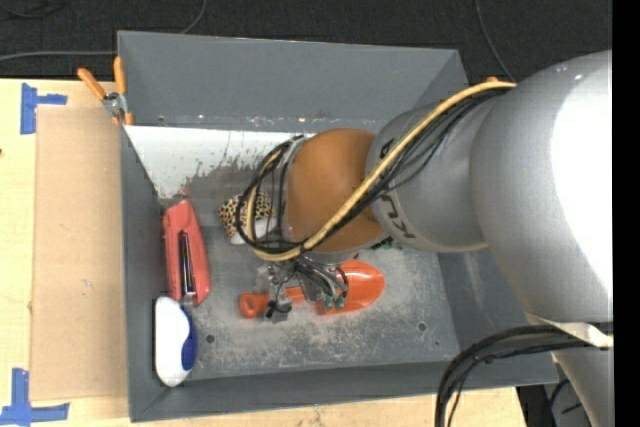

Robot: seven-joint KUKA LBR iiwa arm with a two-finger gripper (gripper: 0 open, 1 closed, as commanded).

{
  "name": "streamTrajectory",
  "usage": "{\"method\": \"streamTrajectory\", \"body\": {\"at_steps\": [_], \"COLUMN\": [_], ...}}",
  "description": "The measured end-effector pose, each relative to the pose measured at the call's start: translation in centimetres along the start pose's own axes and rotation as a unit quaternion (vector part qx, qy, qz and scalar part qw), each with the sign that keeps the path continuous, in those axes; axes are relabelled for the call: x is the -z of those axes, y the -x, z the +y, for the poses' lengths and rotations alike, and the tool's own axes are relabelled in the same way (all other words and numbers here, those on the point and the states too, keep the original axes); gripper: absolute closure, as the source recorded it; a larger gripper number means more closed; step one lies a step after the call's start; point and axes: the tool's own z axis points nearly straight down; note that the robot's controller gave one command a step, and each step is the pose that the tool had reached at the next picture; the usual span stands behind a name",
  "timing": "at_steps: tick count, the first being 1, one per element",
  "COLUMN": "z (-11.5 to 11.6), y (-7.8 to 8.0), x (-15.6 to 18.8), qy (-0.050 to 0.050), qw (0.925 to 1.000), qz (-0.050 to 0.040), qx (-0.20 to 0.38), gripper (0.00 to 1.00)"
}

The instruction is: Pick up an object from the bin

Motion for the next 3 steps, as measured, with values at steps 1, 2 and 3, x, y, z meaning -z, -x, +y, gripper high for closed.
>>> {"method": "streamTrajectory", "body": {"at_steps": [1,2,3], "z": [0.1,0.1,0.2], "y": [-0.6,-1.8,-2.1], "x": [2.9,2.7,11.2], "qy": [0.000,0.000,0.000], "qw": [1.0000,0.9999,1.0000], "qz": [0.0063,0.0046,0.0044], "qx": [0.004,-0.012,0.004], "gripper": [1.00,1.00,1.00]}}
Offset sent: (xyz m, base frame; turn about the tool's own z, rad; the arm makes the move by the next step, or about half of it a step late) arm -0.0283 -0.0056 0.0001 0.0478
